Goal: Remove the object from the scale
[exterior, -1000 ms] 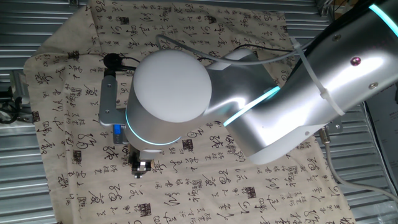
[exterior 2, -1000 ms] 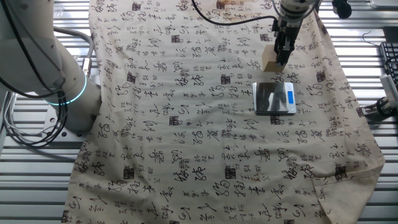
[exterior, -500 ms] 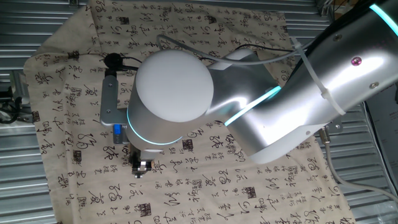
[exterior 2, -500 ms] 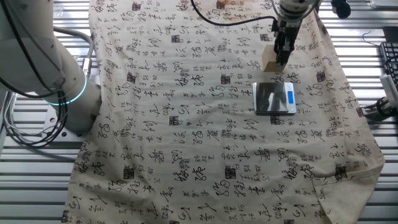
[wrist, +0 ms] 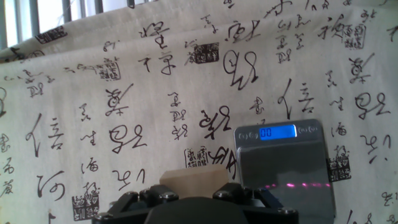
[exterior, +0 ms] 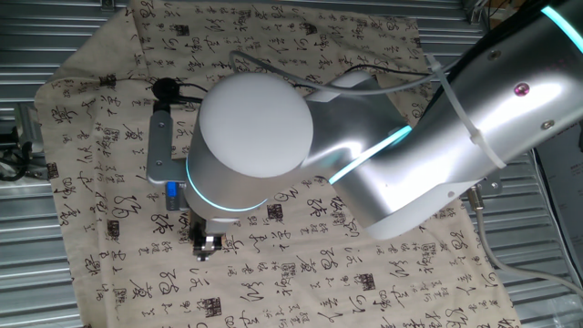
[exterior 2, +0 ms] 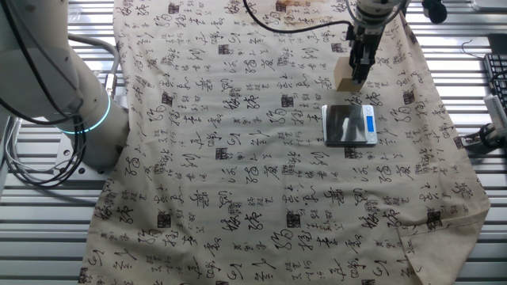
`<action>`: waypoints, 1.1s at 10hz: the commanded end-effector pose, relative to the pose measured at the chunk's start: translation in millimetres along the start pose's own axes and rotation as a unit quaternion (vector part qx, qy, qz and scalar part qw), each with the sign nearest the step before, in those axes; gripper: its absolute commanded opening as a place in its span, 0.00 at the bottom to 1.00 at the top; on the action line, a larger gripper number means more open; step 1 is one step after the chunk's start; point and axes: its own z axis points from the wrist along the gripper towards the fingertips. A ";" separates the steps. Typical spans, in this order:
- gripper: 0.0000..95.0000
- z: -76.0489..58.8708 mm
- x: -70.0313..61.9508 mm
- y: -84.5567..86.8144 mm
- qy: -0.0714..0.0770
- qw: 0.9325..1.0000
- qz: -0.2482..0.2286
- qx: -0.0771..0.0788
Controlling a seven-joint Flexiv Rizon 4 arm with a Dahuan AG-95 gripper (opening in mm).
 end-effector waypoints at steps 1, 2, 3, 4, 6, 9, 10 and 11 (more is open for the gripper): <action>0.60 -0.6 0.4 0.2 0.000 1.000 0.000 -0.002; 0.60 -0.6 0.4 0.2 0.000 1.000 -0.001 -0.002; 0.60 -0.6 0.4 0.2 0.000 1.000 -0.002 -0.002; 0.60 -0.6 0.4 0.2 -0.001 1.000 -0.003 -0.002; 0.80 -0.6 0.4 0.2 -0.001 1.000 -0.003 -0.002; 0.80 -0.6 0.4 0.2 -0.005 1.000 -0.006 -0.004; 0.80 -0.6 0.4 0.2 -0.005 1.000 -0.005 -0.005; 0.80 -0.6 0.4 0.2 -0.005 1.000 -0.005 -0.005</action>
